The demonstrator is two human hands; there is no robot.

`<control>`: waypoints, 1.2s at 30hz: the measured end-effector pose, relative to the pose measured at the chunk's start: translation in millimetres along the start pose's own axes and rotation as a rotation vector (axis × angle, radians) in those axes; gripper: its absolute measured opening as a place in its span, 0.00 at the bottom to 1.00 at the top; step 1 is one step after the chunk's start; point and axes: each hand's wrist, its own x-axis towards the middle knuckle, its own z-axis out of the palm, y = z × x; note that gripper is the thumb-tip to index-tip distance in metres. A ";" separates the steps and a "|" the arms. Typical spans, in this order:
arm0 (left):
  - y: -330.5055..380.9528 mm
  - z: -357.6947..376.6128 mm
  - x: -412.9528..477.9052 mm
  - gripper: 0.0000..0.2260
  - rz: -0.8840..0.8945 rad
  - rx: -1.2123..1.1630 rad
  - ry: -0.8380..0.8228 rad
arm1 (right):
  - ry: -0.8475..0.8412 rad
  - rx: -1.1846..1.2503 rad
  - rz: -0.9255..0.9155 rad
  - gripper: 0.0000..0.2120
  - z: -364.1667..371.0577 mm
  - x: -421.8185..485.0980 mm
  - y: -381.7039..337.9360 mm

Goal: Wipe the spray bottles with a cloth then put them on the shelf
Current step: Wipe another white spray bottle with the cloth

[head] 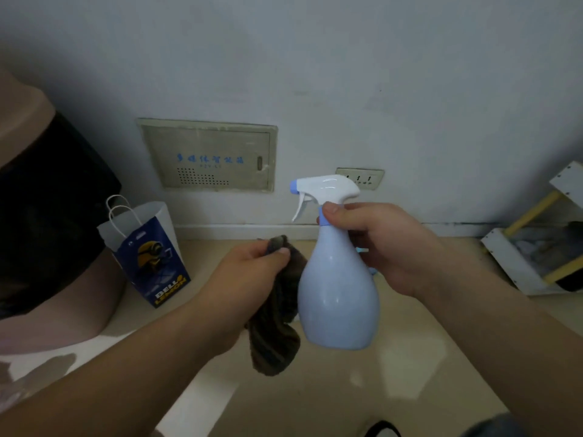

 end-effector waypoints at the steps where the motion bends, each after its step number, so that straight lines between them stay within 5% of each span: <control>1: -2.4 -0.9 3.0 0.08 0.002 0.011 0.009 | 0.009 -0.001 0.000 0.06 0.2 0.7 -0.3; 22: -22.7 -4.7 20.2 0.07 0.102 0.135 -0.035 | 0.007 0.021 0.140 0.10 13.0 23.1 14.2; 32: -15.3 5.2 13.7 0.15 0.230 0.000 -0.135 | 0.073 0.018 0.048 0.20 25.2 28.7 32.5; 36: -40.8 30.9 -13.3 0.12 0.359 0.132 -0.067 | 0.170 -0.020 -0.012 0.16 29.0 32.0 39.2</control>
